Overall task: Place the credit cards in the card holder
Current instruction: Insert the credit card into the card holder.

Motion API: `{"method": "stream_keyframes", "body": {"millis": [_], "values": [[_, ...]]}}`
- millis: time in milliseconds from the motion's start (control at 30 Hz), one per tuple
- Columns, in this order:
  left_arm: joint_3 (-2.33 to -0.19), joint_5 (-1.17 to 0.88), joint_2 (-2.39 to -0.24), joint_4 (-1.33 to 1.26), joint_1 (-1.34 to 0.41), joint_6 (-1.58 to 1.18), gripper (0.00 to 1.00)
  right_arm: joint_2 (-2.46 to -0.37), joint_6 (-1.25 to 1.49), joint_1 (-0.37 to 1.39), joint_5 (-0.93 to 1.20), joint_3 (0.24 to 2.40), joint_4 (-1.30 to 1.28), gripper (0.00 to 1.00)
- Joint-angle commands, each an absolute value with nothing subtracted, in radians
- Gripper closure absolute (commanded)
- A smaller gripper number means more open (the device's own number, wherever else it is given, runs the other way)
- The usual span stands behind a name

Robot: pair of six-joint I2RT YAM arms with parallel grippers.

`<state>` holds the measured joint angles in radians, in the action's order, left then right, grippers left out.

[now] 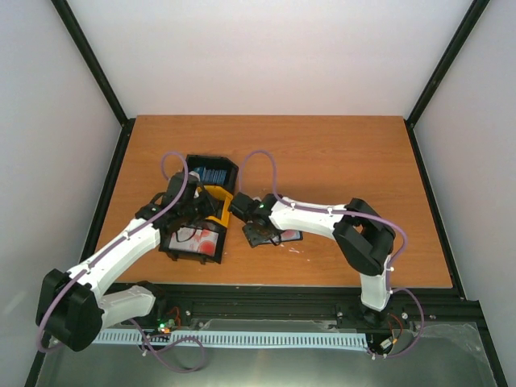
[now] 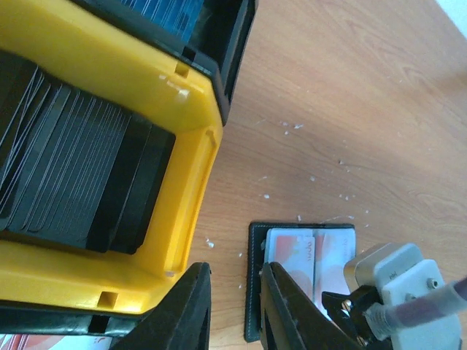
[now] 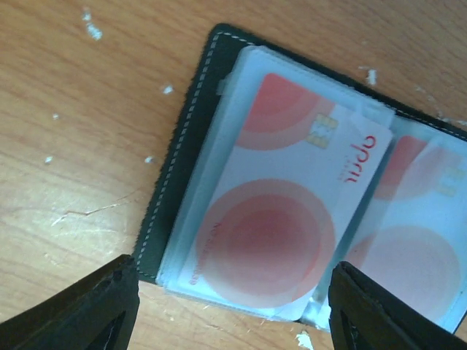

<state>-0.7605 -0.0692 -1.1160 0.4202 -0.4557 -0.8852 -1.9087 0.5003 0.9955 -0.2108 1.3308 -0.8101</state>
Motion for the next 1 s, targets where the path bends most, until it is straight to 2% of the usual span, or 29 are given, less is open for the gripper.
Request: {"method": "stream_keyframes", "body": {"millis": [0, 367, 967], "values": [[-0.744, -0.062, -1.103, 0.428, -0.449, -0.912, 0.79, -1.939, 0.477, 1.031, -0.252, 1.369, -0.857, 0.29], [-0.739, -0.078, -1.117, 0.420, -0.449, -0.903, 0.79, -1.980, 0.486, 1.037, -0.310, 1.390, -0.887, 0.30], [-0.749, -0.094, -1.147, 0.410, -0.449, -0.887, 0.79, -1.918, 0.531, 1.037, -0.422, 1.408, -0.951, 0.32]]}}
